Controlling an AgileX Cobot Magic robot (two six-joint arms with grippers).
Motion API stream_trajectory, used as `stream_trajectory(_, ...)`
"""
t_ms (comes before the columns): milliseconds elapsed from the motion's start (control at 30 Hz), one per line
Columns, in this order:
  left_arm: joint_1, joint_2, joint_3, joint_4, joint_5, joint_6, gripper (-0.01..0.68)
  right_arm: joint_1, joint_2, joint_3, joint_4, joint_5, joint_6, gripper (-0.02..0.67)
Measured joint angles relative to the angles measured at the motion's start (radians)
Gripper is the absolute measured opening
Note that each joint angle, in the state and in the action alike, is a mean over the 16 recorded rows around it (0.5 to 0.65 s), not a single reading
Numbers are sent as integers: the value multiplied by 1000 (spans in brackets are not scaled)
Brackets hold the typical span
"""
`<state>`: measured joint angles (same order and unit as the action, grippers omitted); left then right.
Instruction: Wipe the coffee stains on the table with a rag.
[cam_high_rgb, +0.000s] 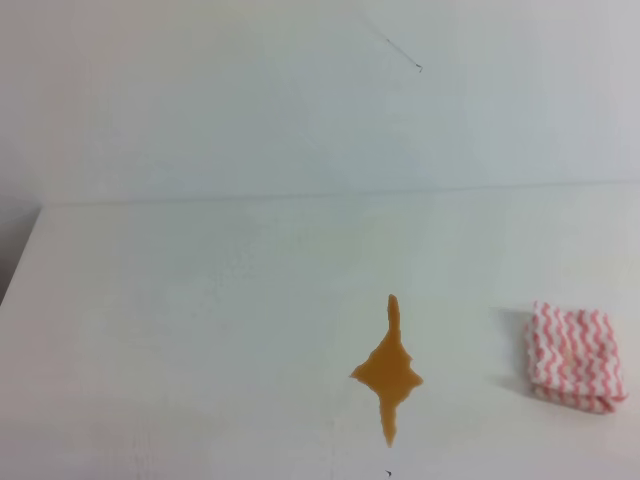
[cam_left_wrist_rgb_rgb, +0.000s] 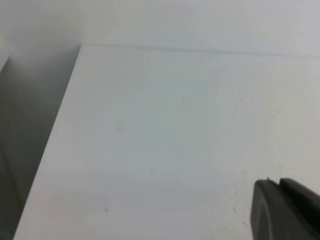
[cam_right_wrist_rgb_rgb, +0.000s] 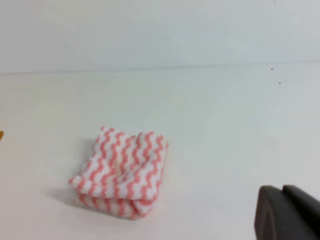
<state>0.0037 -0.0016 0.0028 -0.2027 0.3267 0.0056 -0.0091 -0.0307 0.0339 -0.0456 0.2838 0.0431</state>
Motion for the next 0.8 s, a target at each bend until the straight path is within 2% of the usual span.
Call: stream_trajectory(800, 0, 0, 6, 0, -2, 1, -1, 0, 0, 0, 0, -1, 0, -4)
